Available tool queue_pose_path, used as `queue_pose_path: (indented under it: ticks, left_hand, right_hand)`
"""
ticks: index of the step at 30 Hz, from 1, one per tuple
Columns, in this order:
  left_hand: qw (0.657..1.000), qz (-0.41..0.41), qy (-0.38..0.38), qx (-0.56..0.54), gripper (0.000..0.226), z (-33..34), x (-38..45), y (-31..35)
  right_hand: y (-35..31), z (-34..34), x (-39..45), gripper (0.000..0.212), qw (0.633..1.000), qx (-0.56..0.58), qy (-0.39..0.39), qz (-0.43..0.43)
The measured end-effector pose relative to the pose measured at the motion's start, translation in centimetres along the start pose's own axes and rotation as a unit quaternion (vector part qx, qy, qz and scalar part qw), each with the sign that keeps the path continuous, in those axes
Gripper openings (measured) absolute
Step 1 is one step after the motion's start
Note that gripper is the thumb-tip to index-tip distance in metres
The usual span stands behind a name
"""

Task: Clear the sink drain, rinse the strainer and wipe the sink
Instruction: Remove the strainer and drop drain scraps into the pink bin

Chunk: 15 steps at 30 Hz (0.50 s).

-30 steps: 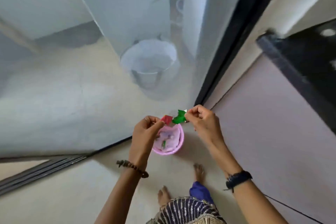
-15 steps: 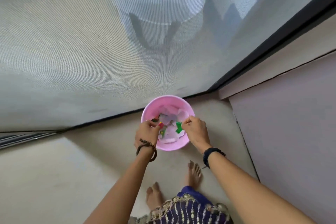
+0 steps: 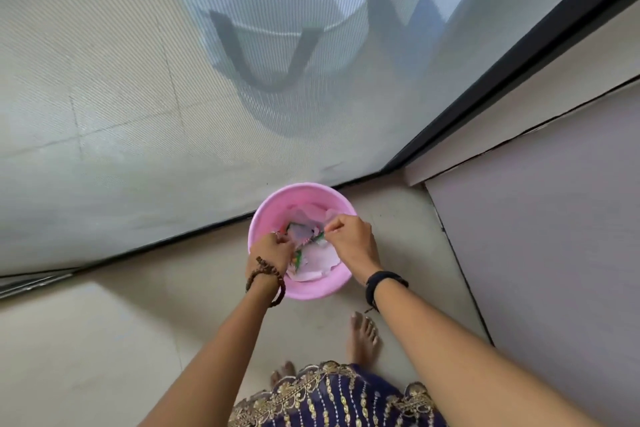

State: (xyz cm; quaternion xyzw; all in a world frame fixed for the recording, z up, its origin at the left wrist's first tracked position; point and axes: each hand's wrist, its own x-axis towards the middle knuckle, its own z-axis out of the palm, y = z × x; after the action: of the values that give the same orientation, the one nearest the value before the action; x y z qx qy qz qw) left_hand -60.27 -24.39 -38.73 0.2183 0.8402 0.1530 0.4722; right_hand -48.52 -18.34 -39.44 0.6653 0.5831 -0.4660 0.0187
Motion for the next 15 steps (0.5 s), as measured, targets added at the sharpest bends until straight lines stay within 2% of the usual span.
queue_pose_path:
  ticks: [3, 8, 11, 15]
  left_hand:
    - [0.986, 0.005, -0.045, -0.162, 0.022, -2.2, -3.9, 3.4]
    - [0.925, 0.025, -0.108, -0.364, 0.021, -7.7, -14.1, 10.7]
    - [0.895, 0.062, -0.13, -0.423, 0.019, -11.4, -22.0, 15.3]
    - [0.87, 0.128, -0.144, -0.455, 0.02, -14.4, -32.2, 20.1]
  right_hand:
    - [-2.6, -2.5, -3.0, 0.011, 0.995, 0.096, -0.001, 0.019]
    - [-8.8, -10.6, -11.7, 0.008, 0.964, 0.266, -0.008, 0.017]
    - [-12.7, -17.2, -19.2, 0.009, 0.937, 0.349, -0.004, -0.003]
    - [-15.7, -25.8, -28.6, 0.014, 0.896, 0.437, 0.039, -0.062]
